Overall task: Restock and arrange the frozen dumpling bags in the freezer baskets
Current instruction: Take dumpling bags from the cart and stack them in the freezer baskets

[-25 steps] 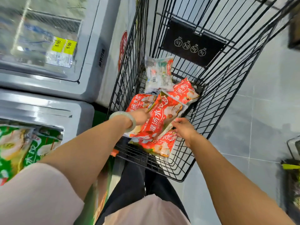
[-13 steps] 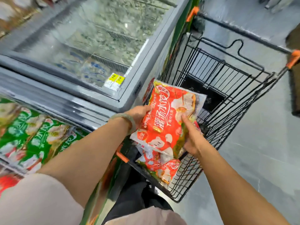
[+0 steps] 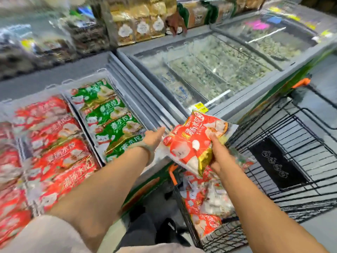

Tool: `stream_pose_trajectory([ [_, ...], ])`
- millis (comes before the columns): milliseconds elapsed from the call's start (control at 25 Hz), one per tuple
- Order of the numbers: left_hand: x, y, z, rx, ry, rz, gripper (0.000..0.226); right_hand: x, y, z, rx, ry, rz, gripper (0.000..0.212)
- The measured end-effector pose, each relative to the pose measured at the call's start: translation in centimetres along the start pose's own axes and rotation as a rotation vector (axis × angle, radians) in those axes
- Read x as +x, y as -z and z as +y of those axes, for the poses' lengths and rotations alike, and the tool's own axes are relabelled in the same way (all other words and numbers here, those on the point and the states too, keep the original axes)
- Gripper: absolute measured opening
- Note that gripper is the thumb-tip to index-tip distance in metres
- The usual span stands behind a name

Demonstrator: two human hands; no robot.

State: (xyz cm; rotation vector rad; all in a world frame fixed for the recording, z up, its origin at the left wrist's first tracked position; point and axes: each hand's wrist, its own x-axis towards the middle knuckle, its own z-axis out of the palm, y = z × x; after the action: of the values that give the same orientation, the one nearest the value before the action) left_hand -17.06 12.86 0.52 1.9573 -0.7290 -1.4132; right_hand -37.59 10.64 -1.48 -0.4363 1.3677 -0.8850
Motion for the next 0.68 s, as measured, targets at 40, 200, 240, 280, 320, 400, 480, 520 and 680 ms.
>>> stream_pose_trajectory([
  [40, -0.6, 2.0, -1.3, -0.117, 0.11, -0.006, 0.069, -0.2, -1.8, 0.3, -0.003, -0.013, -0.03, 0.048],
  [200, -2.1, 9.1, -5.8, -0.445, 0.295, -0.224, 0.078, -1.5, -10.2, 2.2, -0.058, -0.045, -0.166, 0.046],
  [240, -2.4, 10.7, -6.5, -0.502, 0.276, -0.244, 0.076, -2.0, -12.5, 3.0, -0.077, -0.047, -0.185, 0.047],
  [280, -2.8, 11.8, -6.8, -0.563, 0.248, -0.257, 0.072, -2.6, -14.6, 3.7, -0.086, -0.045, -0.2, 0.048],
  [320, -3.1, 13.2, -7.3, -0.629, 0.217, -0.246, 0.066, -3.3, -16.9, 4.6, -0.094, -0.055, -0.225, 0.047],
  [400, -3.3, 16.7, -8.4, -0.742, 0.149, -0.17, 0.047, -5.3, -21.5, 7.2, -0.093, -0.116, -0.307, 0.04],
  [480, -3.3, 20.6, -9.7, -0.842, 0.084, -0.035, 0.029, -7.3, -25.5, 9.9, -0.083, -0.197, -0.365, 0.031],
  [520, -3.3, 22.8, -10.5, -0.861, 0.059, 0.03, 0.025, -8.1, -27.3, 11.2, -0.086, -0.239, -0.375, 0.026],
  [680, -3.8, 31.6, -14.3, -0.874, 0.005, 0.137, 0.027, -10.4, -32.9, 15.7, -0.251, -0.266, -0.439, 0.015],
])
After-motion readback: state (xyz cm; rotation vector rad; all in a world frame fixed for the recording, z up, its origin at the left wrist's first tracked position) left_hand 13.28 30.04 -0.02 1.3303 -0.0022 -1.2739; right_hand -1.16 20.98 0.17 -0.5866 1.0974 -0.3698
